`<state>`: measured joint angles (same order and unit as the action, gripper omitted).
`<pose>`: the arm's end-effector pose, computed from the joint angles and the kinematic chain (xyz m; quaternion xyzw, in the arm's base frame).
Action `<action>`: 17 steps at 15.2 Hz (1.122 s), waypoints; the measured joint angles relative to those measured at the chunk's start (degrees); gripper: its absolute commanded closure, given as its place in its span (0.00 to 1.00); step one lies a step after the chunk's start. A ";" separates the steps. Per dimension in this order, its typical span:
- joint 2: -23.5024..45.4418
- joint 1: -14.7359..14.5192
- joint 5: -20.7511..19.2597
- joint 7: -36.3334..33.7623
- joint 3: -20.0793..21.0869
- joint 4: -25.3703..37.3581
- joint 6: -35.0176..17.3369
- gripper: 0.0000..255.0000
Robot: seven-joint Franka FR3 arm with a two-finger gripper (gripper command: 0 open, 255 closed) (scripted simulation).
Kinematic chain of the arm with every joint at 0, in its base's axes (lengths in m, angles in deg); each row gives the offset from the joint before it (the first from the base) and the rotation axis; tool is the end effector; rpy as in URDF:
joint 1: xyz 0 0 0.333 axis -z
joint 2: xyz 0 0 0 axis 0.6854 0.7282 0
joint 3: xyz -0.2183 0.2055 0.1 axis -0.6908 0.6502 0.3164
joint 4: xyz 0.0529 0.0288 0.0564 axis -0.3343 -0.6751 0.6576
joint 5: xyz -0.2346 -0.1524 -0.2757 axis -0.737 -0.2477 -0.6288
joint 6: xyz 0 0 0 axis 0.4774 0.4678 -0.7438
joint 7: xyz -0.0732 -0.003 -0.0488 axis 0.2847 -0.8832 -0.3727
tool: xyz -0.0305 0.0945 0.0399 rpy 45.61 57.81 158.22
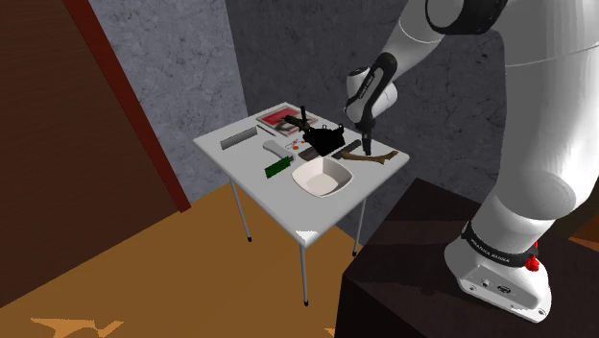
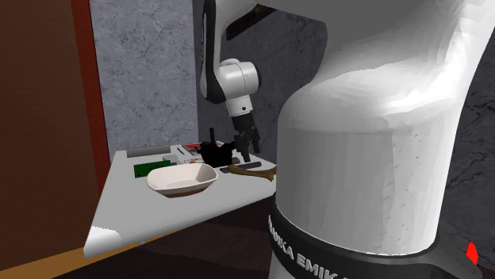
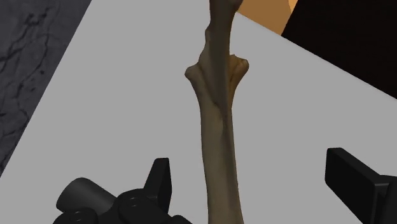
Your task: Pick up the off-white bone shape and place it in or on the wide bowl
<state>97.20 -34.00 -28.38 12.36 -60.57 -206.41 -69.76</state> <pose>0.4963 -0.2425 0.1836 0.9624 0.2391 -0.1008 0.0808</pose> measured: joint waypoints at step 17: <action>9.98 2.50 0.82 1.84 1.08 4.77 -5.14 1.00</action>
<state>107.18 -31.49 -27.56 14.21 -59.49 -201.63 -74.90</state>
